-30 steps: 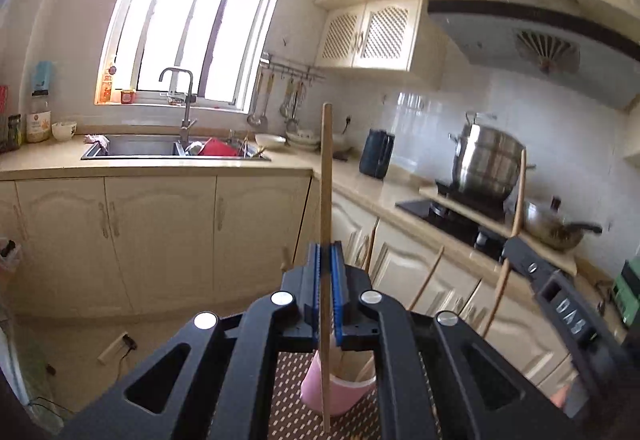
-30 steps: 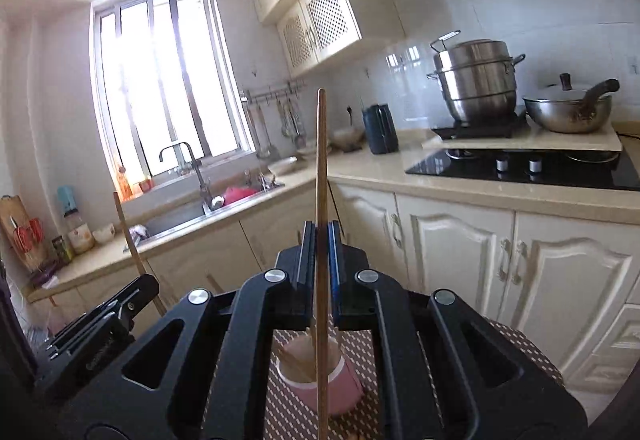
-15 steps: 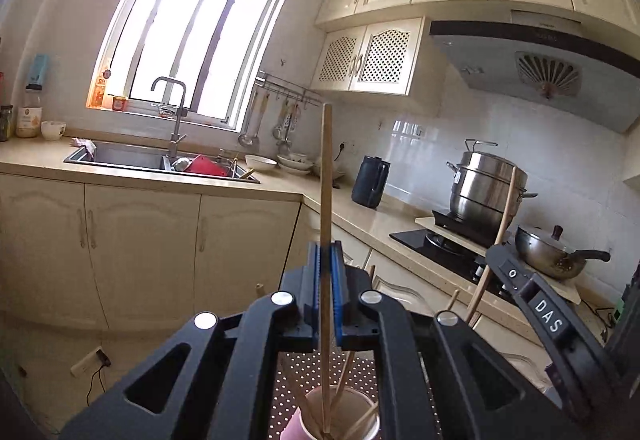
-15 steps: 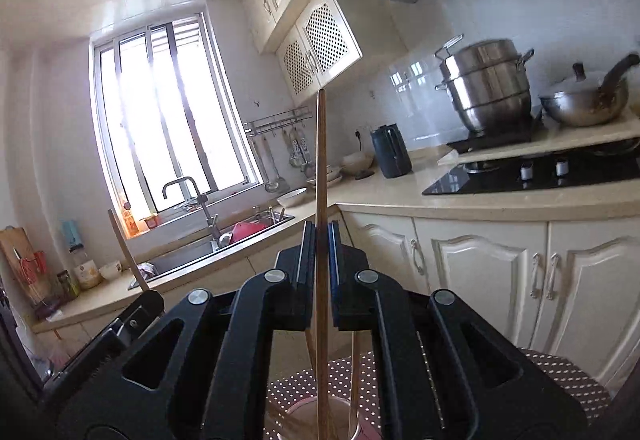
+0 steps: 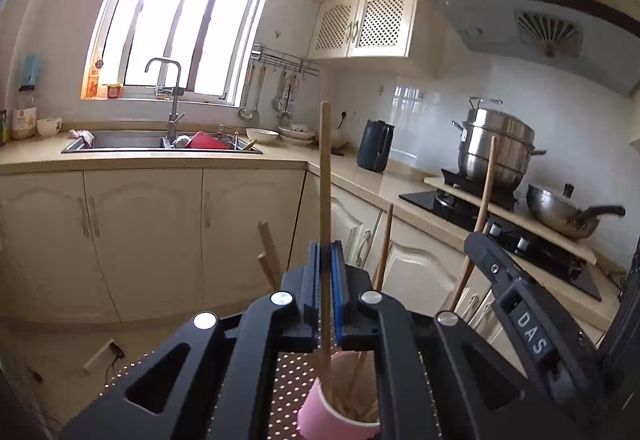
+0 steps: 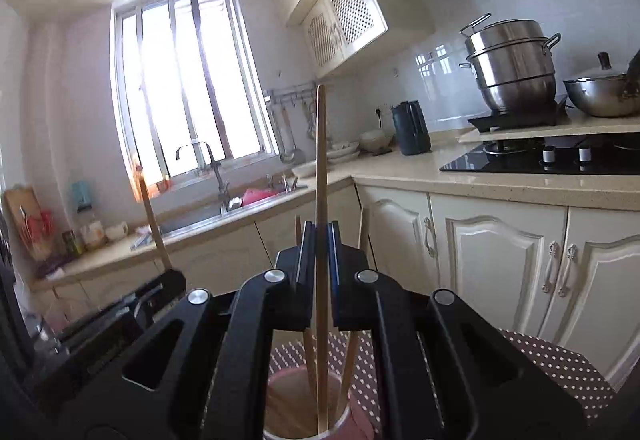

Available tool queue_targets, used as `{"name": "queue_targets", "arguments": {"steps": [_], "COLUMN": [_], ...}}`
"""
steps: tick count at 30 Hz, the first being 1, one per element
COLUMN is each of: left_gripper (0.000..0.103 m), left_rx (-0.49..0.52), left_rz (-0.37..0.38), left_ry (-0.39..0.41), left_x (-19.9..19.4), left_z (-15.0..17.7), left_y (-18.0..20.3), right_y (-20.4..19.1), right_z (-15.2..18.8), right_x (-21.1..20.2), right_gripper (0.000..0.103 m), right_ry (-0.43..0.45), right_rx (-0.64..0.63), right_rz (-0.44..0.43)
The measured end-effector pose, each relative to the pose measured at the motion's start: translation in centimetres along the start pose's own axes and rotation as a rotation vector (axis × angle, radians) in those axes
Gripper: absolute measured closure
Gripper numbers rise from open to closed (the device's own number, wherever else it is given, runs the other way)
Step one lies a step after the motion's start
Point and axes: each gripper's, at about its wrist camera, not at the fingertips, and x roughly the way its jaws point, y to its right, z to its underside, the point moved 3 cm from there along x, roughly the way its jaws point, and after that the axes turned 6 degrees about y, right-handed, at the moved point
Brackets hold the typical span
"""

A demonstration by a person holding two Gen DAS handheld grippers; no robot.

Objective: Organize utensils
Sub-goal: 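Lift both held chopsticks upright and carry them over the pink cup, then open both grippers to drop the chopsticks into the pink cup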

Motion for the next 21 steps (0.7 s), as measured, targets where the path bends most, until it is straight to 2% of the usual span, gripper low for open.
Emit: {"name": "queue_targets", "arguments": {"steps": [7, 8, 10, 14, 16, 17, 18, 19, 21], "left_gripper": [0.093, 0.09, 0.068, 0.067, 0.064, 0.063, 0.062, 0.061, 0.059], "left_rx": [0.024, 0.032, 0.043, 0.071, 0.082, 0.085, 0.088, 0.091, 0.101], "left_rz": [-0.015, -0.023, -0.036, -0.068, -0.073, -0.073, -0.074, -0.074, -0.074], "left_ry": [-0.048, -0.054, -0.056, -0.059, -0.064, -0.065, -0.066, -0.066, -0.068], "left_x": [-0.6, -0.7, -1.0, -1.8, -2.1, -2.2, -2.4, -2.6, -2.9], "left_z": [2.1, 2.4, 2.8, 3.3, 3.4, 3.3, 3.4, 3.4, 3.5], "left_y": [-0.8, -1.0, -1.2, -1.7, -1.8, -1.9, -1.9, -2.0, -1.9], "right_y": [0.0, 0.2, 0.2, 0.4, 0.7, 0.8, 0.9, 1.0, 1.0], "right_z": [2.5, 2.8, 3.2, 3.8, 4.1, 4.2, 4.2, 4.3, 4.2], "right_x": [-0.6, -0.8, -1.1, -2.0, -2.5, -2.7, -3.0, -3.5, -4.3], "right_gripper": [0.096, 0.096, 0.095, 0.094, 0.086, 0.072, 0.045, 0.038, 0.038], "right_ry": [-0.105, -0.114, -0.135, -0.161, -0.174, -0.175, -0.173, -0.164, -0.141], "right_rx": [-0.037, -0.034, -0.044, -0.075, -0.073, -0.072, -0.07, -0.074, -0.094], "right_rz": [-0.003, -0.002, -0.007, 0.036, 0.057, 0.064, 0.071, 0.083, 0.1]}}
